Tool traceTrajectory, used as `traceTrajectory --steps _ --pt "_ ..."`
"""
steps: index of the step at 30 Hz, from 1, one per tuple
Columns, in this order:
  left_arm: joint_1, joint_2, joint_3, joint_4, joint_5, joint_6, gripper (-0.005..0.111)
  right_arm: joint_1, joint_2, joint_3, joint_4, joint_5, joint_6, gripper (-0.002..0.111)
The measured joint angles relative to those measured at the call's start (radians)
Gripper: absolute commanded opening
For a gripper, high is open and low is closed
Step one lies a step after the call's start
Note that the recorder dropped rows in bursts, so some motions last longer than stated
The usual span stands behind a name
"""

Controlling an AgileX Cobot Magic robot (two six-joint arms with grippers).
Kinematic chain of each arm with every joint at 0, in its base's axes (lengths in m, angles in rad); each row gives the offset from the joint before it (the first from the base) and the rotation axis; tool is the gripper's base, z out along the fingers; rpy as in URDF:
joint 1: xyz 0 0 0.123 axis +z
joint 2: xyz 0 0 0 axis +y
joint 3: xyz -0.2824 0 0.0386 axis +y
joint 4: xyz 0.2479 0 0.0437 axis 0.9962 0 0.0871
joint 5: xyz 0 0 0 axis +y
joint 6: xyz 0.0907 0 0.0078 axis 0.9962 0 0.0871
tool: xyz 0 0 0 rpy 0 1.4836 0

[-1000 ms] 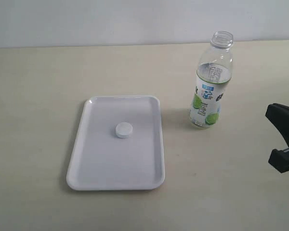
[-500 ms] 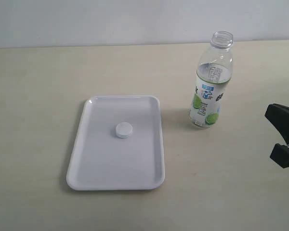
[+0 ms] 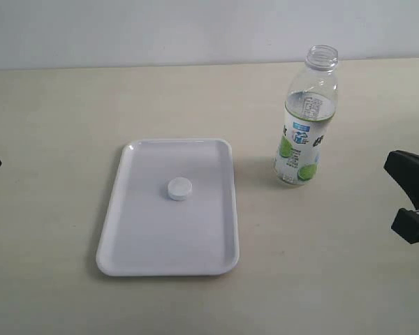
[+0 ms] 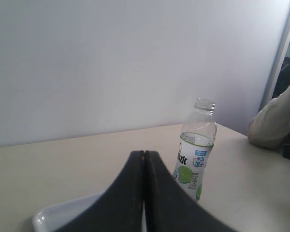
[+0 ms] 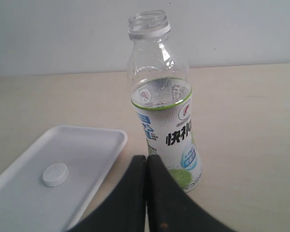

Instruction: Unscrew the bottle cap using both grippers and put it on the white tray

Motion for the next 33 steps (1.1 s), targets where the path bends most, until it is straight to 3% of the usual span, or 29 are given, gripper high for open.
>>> traceTrajectory --steps 10,15,26,29,33 --pt "0.000 0.000 0.000 0.002 0.000 0.000 0.000 0.000 -0.045 0.000 0.000 0.018 -0.048 0.000" --pt "0.000 0.000 0.000 0.002 0.002 0.000 0.000 0.000 -0.243 0.000 0.000 0.184 -0.223 0.000" --pt "0.000 0.000 0.000 0.002 0.002 0.000 0.000 -0.007 -0.775 0.000 0.146 0.594 -0.203 0.000" --pt "0.000 0.000 0.000 0.002 0.002 0.000 0.000 -0.007 -0.794 0.000 0.209 0.696 -0.158 0.000" --pt "0.000 0.000 0.000 0.002 0.002 0.000 0.000 -0.007 -0.794 0.000 0.247 0.681 -0.143 0.000"
